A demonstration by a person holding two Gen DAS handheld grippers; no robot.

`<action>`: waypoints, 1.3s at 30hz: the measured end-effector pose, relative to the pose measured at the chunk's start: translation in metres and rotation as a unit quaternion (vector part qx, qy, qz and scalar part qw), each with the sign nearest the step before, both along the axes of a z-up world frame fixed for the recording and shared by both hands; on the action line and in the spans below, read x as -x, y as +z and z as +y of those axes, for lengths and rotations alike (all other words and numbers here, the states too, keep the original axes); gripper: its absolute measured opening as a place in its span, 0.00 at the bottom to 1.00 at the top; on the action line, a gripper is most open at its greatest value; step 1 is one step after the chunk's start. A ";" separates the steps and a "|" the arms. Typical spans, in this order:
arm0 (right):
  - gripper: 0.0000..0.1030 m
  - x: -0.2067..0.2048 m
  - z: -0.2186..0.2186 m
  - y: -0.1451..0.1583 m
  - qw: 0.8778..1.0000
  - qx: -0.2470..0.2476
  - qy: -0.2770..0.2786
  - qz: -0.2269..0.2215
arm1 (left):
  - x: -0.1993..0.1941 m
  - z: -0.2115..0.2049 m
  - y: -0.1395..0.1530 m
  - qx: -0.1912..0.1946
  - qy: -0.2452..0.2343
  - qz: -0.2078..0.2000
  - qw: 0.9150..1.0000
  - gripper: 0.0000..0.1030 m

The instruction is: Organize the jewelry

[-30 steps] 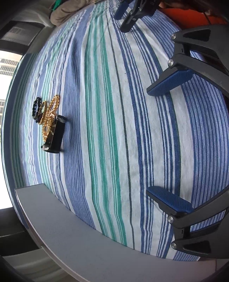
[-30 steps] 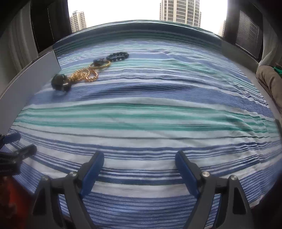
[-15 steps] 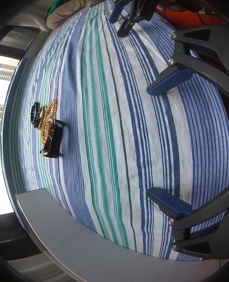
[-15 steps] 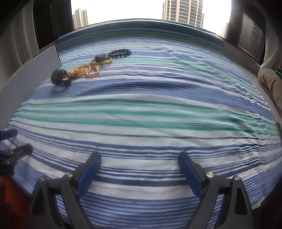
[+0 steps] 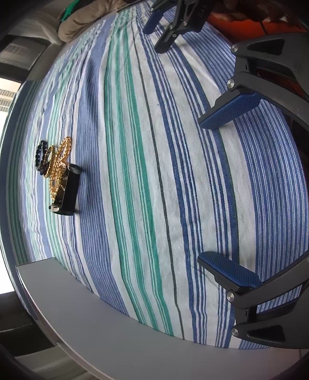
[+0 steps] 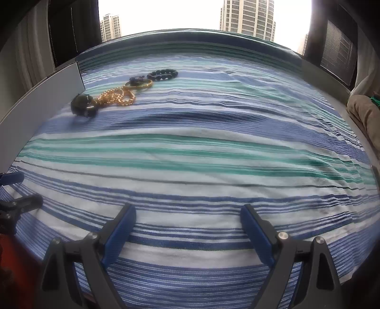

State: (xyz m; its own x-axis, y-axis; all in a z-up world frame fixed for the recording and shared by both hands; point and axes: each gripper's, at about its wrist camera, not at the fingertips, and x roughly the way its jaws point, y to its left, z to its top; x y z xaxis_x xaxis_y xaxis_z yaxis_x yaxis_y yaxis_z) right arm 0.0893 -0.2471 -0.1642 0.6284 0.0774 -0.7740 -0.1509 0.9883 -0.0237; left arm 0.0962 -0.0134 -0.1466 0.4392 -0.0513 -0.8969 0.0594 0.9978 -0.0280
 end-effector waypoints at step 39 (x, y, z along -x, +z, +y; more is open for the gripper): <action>0.90 -0.001 0.003 0.002 1.000 0.003 0.005 0.026 | 0.001 0.040 0.013 0.048 0.068 -0.009 0.996 0.99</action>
State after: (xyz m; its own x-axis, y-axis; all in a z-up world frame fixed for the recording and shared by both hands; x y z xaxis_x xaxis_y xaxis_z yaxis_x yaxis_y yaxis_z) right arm 0.0906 -0.2440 -0.1626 0.5865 0.0793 -0.8061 -0.1617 0.9866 -0.0206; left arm 0.0950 0.0265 -0.1335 0.4643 -0.0762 -0.8824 -0.0748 0.9894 -0.1248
